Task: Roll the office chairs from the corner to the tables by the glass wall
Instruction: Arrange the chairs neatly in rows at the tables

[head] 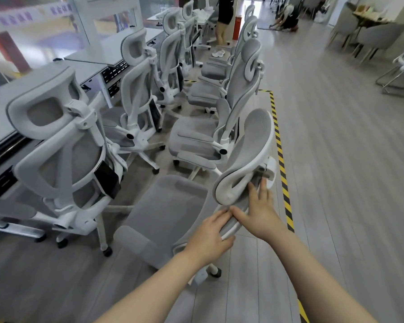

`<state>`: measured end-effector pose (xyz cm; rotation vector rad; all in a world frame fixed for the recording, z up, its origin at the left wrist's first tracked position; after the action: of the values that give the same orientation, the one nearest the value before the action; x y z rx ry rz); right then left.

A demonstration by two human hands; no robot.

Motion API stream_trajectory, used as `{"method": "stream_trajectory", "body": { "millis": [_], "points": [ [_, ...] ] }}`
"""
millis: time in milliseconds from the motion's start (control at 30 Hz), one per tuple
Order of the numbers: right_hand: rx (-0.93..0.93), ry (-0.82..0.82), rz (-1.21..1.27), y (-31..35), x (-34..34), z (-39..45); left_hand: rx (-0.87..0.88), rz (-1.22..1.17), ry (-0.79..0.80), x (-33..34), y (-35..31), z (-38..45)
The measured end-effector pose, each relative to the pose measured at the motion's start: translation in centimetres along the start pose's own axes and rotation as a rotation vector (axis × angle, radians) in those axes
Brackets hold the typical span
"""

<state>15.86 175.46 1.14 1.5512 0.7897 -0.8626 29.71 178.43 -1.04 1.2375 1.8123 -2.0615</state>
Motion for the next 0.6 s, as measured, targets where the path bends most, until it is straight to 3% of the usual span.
{"method": "stream_trajectory", "body": {
  "millis": [600],
  "points": [
    [0.042, -0.031, 0.026, 1.1, 0.4, 6.1, -0.066, -0.078, -0.09, -1.3, 1.6, 4.9]
  ]
}}
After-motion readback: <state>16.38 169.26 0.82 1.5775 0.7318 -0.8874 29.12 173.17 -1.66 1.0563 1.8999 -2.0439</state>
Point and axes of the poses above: each hand's wrist, its own z-axis towards the middle knuckle, its own x-axis out of the palm, y = z × x, the point moved 10 cm from there along z, towards the middle knuckle
